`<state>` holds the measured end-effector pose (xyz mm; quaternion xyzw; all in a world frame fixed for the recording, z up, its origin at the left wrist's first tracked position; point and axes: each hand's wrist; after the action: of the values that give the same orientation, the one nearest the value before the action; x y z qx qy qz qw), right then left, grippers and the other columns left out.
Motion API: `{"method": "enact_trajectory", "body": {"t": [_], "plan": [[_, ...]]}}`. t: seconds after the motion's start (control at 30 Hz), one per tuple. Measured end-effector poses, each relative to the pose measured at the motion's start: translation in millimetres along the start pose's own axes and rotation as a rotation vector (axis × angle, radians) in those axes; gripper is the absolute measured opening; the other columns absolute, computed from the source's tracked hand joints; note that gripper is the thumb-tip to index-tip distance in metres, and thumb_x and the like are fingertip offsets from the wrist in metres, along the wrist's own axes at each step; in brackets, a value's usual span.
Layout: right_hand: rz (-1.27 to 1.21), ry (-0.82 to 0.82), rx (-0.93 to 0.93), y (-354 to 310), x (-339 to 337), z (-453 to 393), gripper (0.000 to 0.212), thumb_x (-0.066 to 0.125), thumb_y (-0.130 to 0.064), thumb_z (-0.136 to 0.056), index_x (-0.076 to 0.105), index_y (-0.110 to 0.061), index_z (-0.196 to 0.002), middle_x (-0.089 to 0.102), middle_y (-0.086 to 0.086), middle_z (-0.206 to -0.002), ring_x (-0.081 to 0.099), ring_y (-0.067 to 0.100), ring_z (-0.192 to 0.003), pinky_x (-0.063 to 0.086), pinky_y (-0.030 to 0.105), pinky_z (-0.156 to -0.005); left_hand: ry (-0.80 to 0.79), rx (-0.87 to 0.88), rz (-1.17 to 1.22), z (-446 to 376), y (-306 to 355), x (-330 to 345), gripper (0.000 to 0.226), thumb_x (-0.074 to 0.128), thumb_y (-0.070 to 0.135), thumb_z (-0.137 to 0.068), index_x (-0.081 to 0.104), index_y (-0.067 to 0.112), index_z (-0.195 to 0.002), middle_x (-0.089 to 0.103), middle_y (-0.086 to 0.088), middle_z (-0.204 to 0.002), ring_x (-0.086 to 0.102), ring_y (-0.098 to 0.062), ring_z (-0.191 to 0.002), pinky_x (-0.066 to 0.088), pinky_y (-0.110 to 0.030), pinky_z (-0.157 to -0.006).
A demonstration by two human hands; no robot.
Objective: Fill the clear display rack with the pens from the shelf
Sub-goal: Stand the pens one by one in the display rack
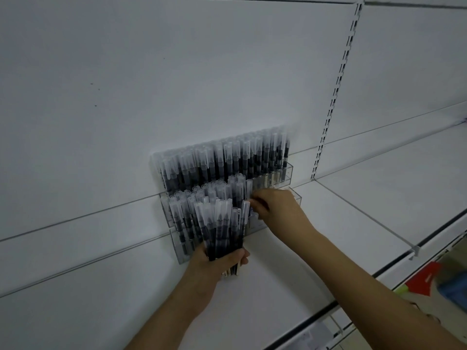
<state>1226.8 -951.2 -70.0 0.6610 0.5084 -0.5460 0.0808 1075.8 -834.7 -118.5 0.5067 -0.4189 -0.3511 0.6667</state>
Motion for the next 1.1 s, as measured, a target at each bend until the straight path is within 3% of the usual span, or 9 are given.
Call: {"method": "enact_trajectory", "body": {"t": [0.1,0.2,0.3,0.43,0.57,0.67,0.83,0.97,1.1], "plan": [[-0.028,0.058,0.12,-1,-3,6,0.024,0.061,-0.033,-0.096,0.073,-0.014,-0.103,0.072,0.002,-0.087,0.066,0.016,-0.078,0.052,0.026,-0.077,-0.013,0.003,0.018,0,1,0,0.024,0.073,0.014,-0.069,0.071,0.006,-0.092,0.075,-0.012,-0.084,0.071,-0.02,-0.079,0.057,-0.034,-0.076],[-0.297,0.191,0.237,-11,-10,26,0.023,0.059,-0.042,-0.095,0.072,-0.024,-0.091,0.07,-0.009,-0.075,0.062,0.0,-0.064,0.047,0.011,-0.064,-0.017,-0.002,0.037,0,1,0,0.024,0.072,0.01,-0.072,0.07,0.003,-0.096,0.075,-0.013,-0.084,0.071,-0.02,-0.078,0.058,-0.029,-0.07],[-0.552,0.034,0.24,-27,-8,47,0.019,0.064,-0.043,-0.089,0.069,-0.025,-0.085,0.068,-0.008,-0.071,0.063,0.001,-0.062,0.049,0.014,-0.061,-0.026,0.02,0.054,0,1,0,0.024,0.072,0.009,-0.074,0.07,0.004,-0.098,0.073,-0.013,-0.083,0.07,-0.022,-0.078,0.055,-0.027,-0.066],[-0.475,0.0,0.173,-31,0,53,0.014,0.075,-0.031,-0.085,0.065,-0.027,-0.076,0.066,-0.011,-0.069,0.063,0.005,-0.065,0.048,0.015,-0.062,-0.008,0.038,0.055,-1,0,1,0.029,0.072,0.011,-0.073,0.071,0.007,-0.102,0.075,-0.014,-0.086,0.071,-0.023,-0.079,0.057,-0.03,-0.068],[-0.624,0.24,0.236,-21,-30,38,0.012,0.064,-0.025,-0.092,0.065,-0.019,-0.082,0.069,0.001,-0.073,0.061,0.003,-0.061,0.051,0.018,-0.06,-0.02,0.043,0.047,-1,-2,0,0.015,0.068,0.004,-0.08,0.069,0.003,-0.096,0.073,-0.012,-0.082,0.069,-0.021,-0.076,0.056,-0.029,-0.07],[-0.585,0.433,0.228,-9,-54,21,0.012,0.062,-0.021,-0.095,0.063,-0.013,-0.087,0.07,-0.002,-0.073,0.067,0.003,-0.065,0.056,0.023,-0.065,-0.015,0.041,0.046,-2,-3,-2,0.011,0.065,-0.003,-0.084,0.068,0.002,-0.094,0.069,-0.009,-0.076,0.065,-0.019,-0.071,0.054,-0.028,-0.068],[-0.354,0.292,0.17,3,-40,1,0.011,0.061,-0.022,-0.096,0.063,-0.012,-0.093,0.072,-0.009,-0.078,0.07,0.002,-0.075,0.059,0.025,-0.076,-0.02,0.058,0.029,-3,-3,-1,0.011,0.064,-0.003,-0.085,0.066,-0.001,-0.095,0.066,-0.008,-0.074,0.064,-0.019,-0.069,0.053,-0.028,-0.066],[-0.283,0.196,0.103,6,-25,-12,0.009,0.061,-0.021,-0.097,0.062,-0.013,-0.092,0.07,-0.011,-0.077,0.068,-0.002,-0.075,0.052,0.012,-0.07,-0.005,0.057,0.036,-2,-3,1,0.01,0.062,-0.006,-0.086,0.066,-0.001,-0.094,0.066,-0.008,-0.073,0.063,-0.018,-0.067,0.054,-0.026,-0.065],[-0.154,0.076,0.048,7,-16,-24,0.01,0.059,-0.02,-0.097,0.063,-0.012,-0.094,0.072,0.0,-0.082,0.069,0.012,-0.075,0.057,0.031,-0.072,-0.004,0.062,0.026,-3,-4,1,0.01,0.062,-0.006,-0.086,0.066,-0.001,-0.094,0.065,-0.008,-0.072,0.063,-0.018,-0.067,0.053,-0.026,-0.065]]}}
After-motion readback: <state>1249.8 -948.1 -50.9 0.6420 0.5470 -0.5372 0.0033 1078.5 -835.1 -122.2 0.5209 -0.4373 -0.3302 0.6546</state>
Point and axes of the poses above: each hand's wrist, its own z-axis away from the middle knuckle, its own x-axis out of the palm, y = z × x
